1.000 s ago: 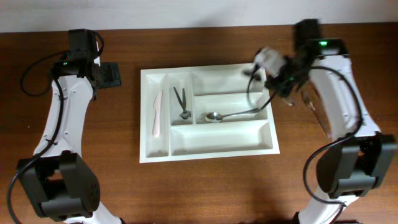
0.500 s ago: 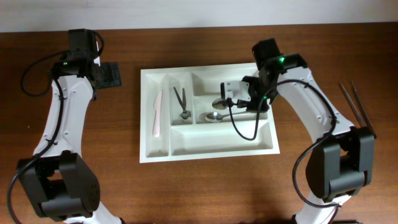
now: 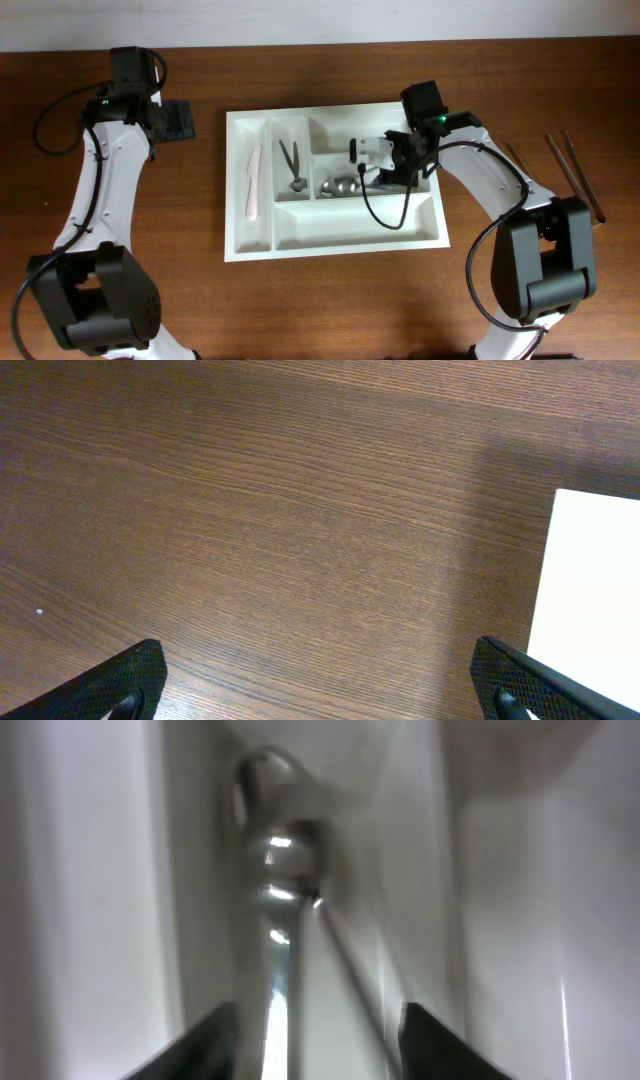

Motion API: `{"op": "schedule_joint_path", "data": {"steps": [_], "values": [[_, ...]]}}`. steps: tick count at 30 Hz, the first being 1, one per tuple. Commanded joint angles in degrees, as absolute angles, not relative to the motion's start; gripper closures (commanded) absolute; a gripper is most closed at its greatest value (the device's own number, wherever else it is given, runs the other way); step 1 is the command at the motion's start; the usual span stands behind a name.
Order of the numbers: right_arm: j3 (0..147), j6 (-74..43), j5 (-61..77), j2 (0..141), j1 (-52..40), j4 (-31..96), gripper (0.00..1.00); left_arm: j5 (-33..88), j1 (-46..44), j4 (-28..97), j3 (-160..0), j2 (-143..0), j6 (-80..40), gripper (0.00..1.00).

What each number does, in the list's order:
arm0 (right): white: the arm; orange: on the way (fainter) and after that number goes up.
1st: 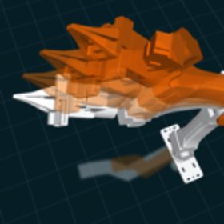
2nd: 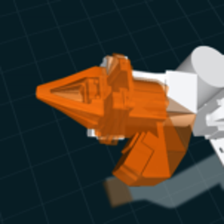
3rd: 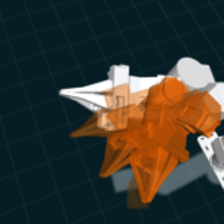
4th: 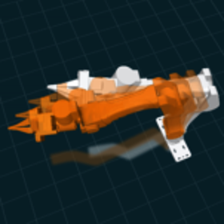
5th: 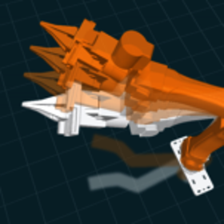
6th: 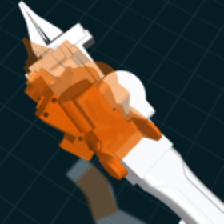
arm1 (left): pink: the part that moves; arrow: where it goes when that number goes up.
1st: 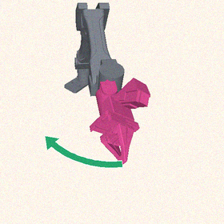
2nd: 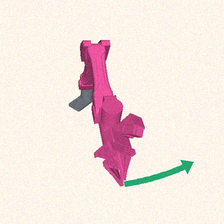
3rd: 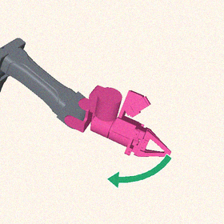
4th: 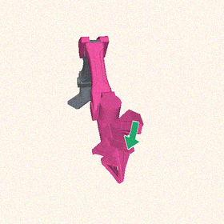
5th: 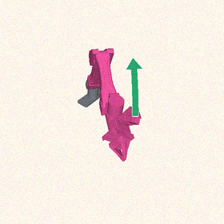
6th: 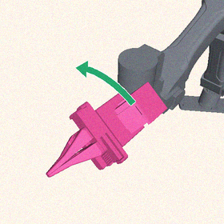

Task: Pack container
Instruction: 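Place the second spoon with the right gripper into the middle compartment, then move the right gripper back to the fork on the right and grasp it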

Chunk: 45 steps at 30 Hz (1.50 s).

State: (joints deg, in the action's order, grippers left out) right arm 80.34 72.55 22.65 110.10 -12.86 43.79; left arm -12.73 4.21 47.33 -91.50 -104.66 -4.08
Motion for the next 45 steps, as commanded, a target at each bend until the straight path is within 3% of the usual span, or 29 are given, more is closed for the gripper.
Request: {"op": "schedule_joint_path", "data": {"steps": [1,5,10,17,26,29,45], "values": [[80.31,64.55,23.35,110.17,-13.37,43.48,0.43,-13.32,4.19,47.22,-92.2,-104.77,-3.16,0.01],[82.89,53.12,22.72,108.71,-11.86,44.14,0.39,-13.32,4.19,47.2,-92.2,-104.77,-3.16,0.01],[88.03,36.16,5.87,105.19,-5.85,47.97,0.32,-13.32,4.19,47.22,-92.2,-104.77,-3.14,0.01],[89.58,35.68,-8.16,104.31,5.32,57.82,0.3,-13.32,4.19,47.22,-92.2,-104.77,-3.14,0.01],[88.62,35.7,-4.49,108.95,16.6,57.56,0.38,-13.32,4.19,47.22,-92.2,-104.77,-3.16,0.01],[88.62,35.68,-3.14,111.09,18.37,56.75,0.45,-13.32,4.19,47.22,-92.2,-104.77,-3.16,0.01],[88.58,35.05,3.27,123.2,19.09,54.59,0.64,-13.32,4.14,47.22,-92.2,-104.77,-3.14,0.01]]}}
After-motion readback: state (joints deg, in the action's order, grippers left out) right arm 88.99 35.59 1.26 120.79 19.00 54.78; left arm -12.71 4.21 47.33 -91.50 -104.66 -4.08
